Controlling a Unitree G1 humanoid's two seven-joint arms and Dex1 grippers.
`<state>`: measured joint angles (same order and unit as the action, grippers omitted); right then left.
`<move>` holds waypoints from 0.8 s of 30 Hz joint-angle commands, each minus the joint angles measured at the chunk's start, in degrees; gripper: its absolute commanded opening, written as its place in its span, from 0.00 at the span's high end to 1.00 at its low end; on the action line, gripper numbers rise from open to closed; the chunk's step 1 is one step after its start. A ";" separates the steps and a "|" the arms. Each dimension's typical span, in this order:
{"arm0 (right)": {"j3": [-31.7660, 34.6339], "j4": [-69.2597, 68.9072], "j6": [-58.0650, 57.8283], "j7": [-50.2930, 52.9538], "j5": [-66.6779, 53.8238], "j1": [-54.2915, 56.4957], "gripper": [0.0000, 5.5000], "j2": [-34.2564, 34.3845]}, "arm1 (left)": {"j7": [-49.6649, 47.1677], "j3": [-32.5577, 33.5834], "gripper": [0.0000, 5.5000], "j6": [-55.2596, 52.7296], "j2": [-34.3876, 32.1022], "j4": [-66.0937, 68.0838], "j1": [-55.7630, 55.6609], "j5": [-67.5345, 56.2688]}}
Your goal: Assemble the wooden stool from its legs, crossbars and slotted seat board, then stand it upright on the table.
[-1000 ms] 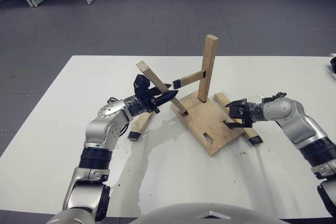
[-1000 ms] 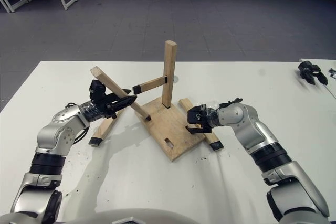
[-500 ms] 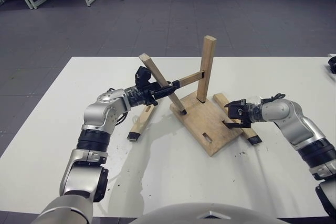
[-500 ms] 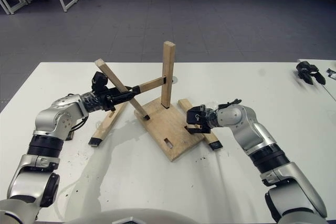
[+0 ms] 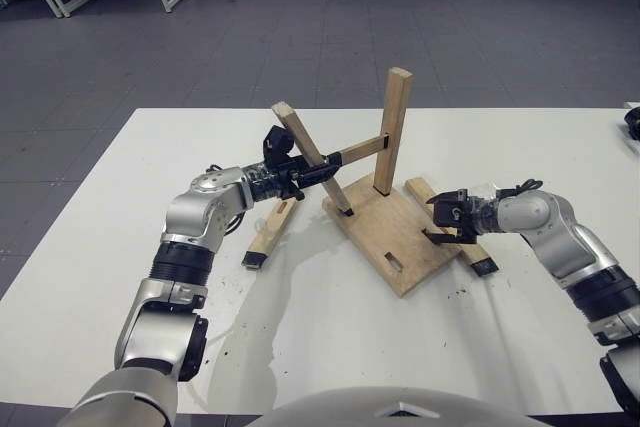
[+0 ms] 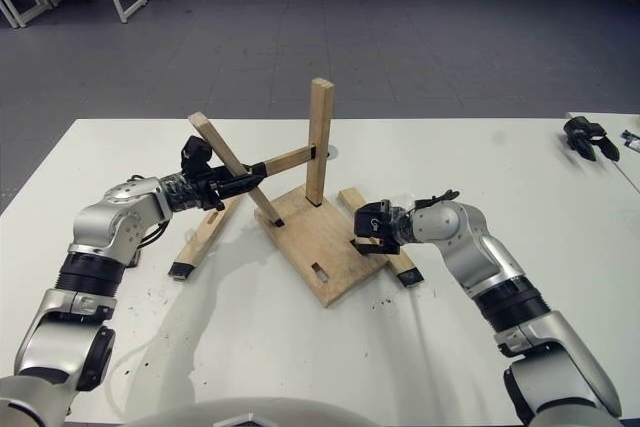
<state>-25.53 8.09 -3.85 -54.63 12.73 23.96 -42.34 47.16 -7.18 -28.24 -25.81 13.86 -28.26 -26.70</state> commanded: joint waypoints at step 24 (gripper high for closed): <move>3.44 10.14 4.97 10.49 -4.67 25.12 0.48 23.81 | -4.88 -4.68 0.63 -5.89 -1.54 -0.55 4.03 6.95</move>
<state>-17.63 10.24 -4.69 -44.20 3.35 47.63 -19.40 44.58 -8.88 -29.26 -26.40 9.93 -27.44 -25.29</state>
